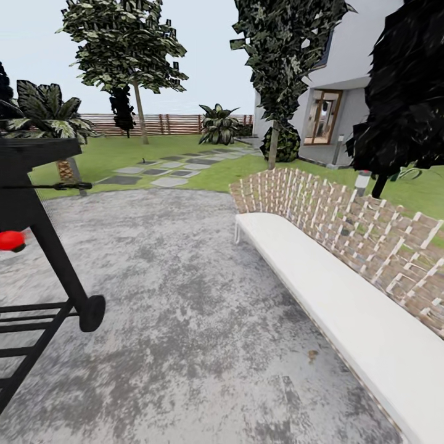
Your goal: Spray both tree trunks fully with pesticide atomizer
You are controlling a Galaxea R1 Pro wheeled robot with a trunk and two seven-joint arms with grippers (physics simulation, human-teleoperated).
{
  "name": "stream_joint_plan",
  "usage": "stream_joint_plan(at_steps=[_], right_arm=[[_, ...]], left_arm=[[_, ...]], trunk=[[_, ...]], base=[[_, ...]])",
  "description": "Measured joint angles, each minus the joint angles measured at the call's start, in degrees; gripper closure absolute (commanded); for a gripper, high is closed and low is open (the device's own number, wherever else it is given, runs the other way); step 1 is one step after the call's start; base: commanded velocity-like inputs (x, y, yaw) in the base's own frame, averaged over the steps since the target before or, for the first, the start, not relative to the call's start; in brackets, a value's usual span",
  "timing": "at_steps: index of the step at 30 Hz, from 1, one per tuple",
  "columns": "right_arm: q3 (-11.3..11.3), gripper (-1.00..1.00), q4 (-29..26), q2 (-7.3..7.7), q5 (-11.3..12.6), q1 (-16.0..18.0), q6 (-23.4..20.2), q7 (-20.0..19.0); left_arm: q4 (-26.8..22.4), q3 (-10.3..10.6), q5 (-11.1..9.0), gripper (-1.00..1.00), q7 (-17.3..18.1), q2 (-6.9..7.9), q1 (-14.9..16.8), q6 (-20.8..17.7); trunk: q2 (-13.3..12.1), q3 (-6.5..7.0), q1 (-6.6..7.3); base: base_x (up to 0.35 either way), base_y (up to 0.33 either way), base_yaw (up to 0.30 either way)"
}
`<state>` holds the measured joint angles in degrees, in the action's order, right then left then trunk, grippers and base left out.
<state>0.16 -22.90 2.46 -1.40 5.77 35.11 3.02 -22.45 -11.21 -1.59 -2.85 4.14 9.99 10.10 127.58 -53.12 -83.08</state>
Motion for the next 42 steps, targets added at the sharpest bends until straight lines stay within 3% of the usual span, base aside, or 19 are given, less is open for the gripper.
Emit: stream_joint_plan(at_steps=[10,31,42], right_arm=[[0.1,-1.0,0.0,0.0,0.0,0.0,0.0,0.0],[0.1,-1.0,0.0,-0.01,0.0,0.0,0.0,0.0],[0.1,-1.0,0.0,0.0,0.0,0.0,0.0,0.0]], left_arm=[[0.0,0.0,0.0,-1.0,0.0,0.0,0.0,0.0],[0.0,0.0,0.0,-1.0,0.0,0.0,0.0,0.0],[0.0,0.0,0.0,-1.0,0.0,0.0,0.0,0.0]], trunk=[[0.0,0.0,0.0],[0.0,0.0,0.0],[0.0,0.0,0.0]], base=[[0.334,-0.134,0.032],[0.339,-0.005,0.27],[0.339,0.0,0.033]])
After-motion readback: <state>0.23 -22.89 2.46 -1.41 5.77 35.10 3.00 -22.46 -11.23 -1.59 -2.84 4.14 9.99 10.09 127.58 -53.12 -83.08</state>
